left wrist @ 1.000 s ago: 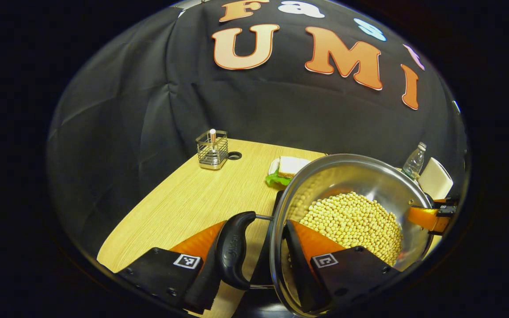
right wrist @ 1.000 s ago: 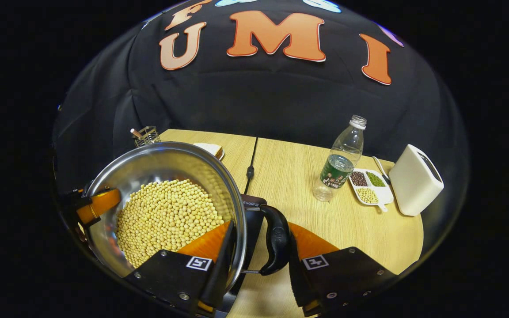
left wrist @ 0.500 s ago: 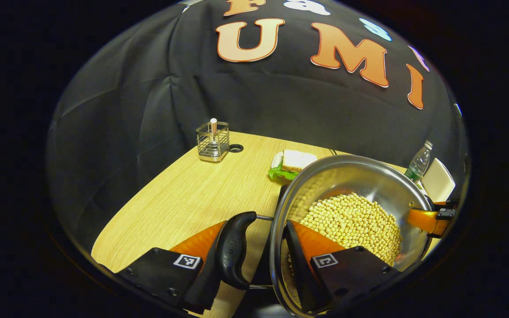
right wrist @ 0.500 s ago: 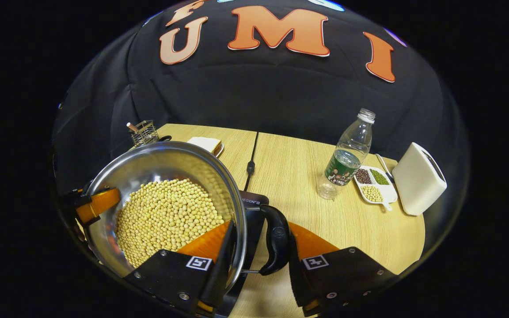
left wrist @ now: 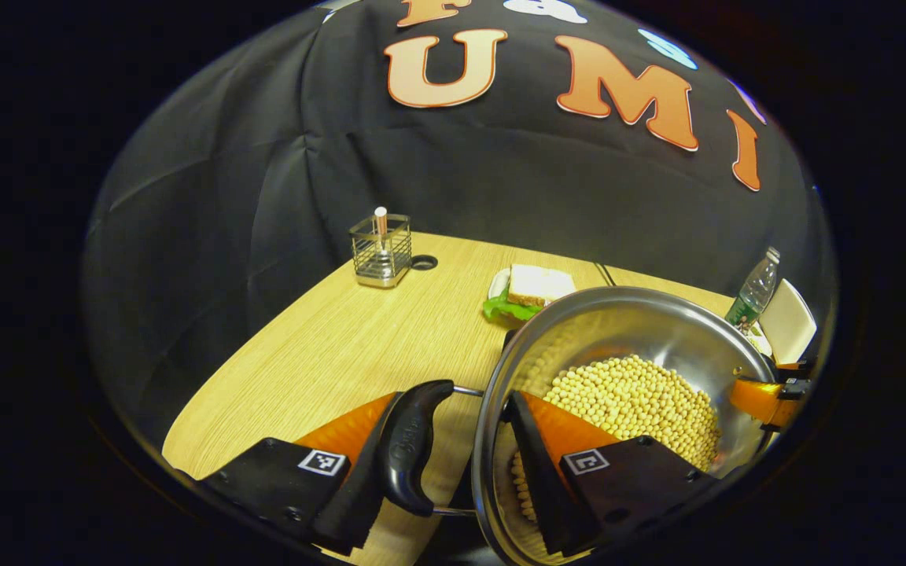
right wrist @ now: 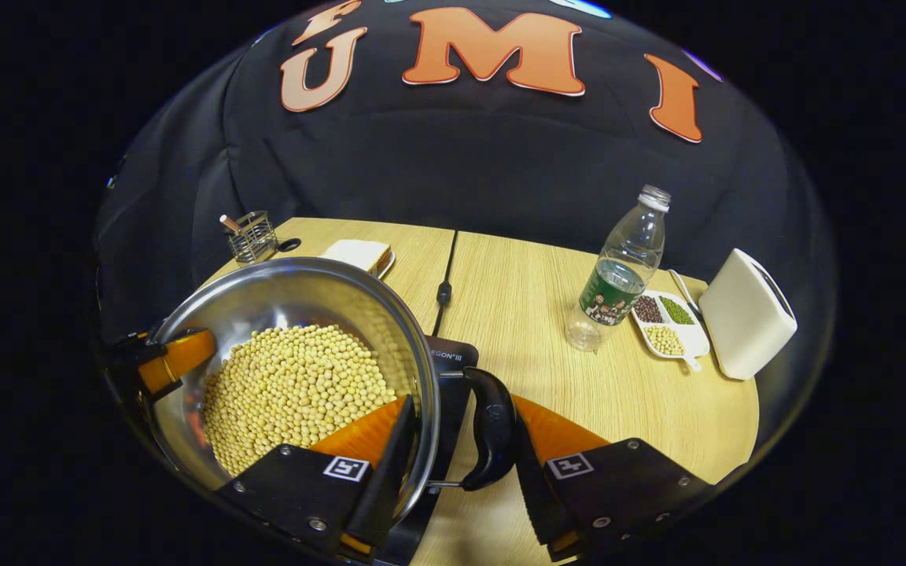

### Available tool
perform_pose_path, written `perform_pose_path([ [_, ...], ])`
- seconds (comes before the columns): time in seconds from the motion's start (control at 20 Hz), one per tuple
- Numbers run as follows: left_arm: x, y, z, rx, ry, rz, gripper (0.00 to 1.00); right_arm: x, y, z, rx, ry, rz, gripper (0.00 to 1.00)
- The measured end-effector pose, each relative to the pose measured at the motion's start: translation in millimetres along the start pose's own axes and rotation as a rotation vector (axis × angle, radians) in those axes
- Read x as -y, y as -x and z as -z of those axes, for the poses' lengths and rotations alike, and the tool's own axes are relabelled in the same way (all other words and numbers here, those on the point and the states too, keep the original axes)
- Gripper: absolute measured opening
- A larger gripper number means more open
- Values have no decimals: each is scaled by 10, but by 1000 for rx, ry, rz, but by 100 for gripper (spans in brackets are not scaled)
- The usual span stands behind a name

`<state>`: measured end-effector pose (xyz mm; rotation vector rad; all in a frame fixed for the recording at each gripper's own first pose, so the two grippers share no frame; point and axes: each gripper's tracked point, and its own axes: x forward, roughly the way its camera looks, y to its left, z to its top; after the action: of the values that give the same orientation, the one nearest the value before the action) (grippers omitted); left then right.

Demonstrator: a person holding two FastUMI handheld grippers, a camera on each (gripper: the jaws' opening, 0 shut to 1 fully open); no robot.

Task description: First push the handle of the pot to place it horizontally, then grasp the pot with both hands and set it on the induction cooktop.

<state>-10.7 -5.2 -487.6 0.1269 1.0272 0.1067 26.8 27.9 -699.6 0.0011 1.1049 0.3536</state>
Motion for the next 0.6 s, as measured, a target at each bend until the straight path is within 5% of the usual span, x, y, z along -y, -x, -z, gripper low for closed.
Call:
perform_pose_path([
  [0.4,33,-114,-11,-12,-88,40,84,4,110,72,-10,-30,-28,71],
  [0.6,9,38,-300,57,-140,15,90,74,343,-192,95,-24,-35,73],
])
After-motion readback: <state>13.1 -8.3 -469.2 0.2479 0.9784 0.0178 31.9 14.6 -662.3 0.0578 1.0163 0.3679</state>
